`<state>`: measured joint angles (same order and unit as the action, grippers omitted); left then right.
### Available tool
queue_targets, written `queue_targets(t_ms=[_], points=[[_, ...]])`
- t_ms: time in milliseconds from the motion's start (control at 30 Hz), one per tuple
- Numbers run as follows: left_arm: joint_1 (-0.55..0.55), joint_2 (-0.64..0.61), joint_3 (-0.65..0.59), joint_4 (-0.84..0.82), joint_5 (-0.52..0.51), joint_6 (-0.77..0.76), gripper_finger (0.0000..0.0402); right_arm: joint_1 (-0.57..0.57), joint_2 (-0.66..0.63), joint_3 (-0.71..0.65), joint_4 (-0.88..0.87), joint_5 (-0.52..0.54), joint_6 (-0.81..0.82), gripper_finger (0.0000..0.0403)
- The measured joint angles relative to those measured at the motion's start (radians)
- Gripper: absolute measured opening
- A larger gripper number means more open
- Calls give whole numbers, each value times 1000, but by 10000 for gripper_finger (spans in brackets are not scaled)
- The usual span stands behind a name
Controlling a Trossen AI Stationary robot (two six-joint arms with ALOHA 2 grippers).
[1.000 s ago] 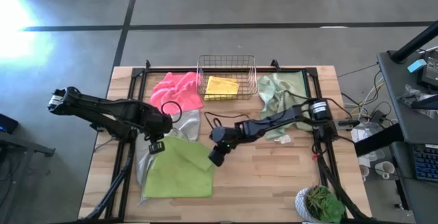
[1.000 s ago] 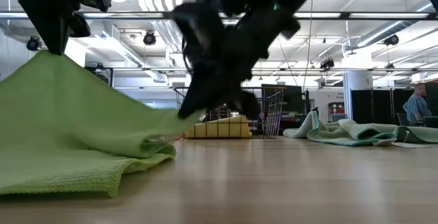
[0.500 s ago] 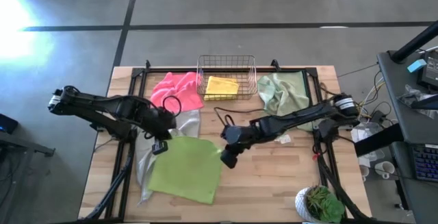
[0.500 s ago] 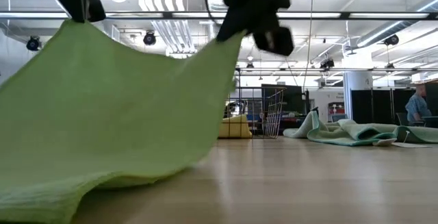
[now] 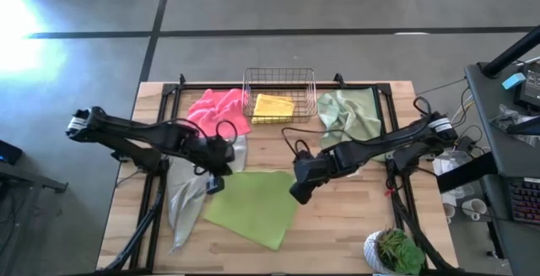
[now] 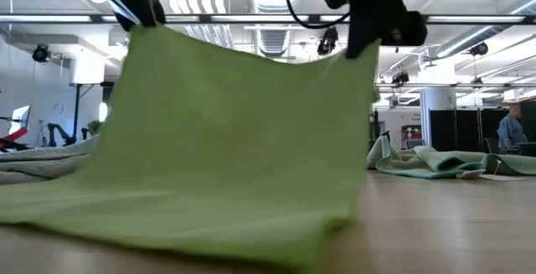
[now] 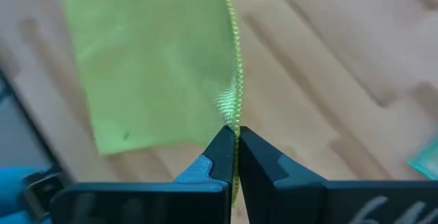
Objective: Fold microfiber towels
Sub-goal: Fold the green towel
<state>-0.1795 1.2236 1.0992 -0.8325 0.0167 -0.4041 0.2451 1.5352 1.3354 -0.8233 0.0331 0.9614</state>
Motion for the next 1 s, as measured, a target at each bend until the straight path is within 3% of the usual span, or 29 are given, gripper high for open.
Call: queue_targets(t_ms=[300,467,567,733,1000], points=[[13,111,0,22,-290,175,0,-3,-8,0,-143,146,35,8],[57,175,3,28,-362,322,0,-3,0,-3,-246,266,46,8],[90,198,4,32,-367,387,0,-3,1,-3,-244,327,11,8],[114,207,4,39,-360,420,0,-2,10,-5,-231,342,-55,8],[68,198,0,-24,-163,382,0,76,40,-9,-109,325,-169,8]])
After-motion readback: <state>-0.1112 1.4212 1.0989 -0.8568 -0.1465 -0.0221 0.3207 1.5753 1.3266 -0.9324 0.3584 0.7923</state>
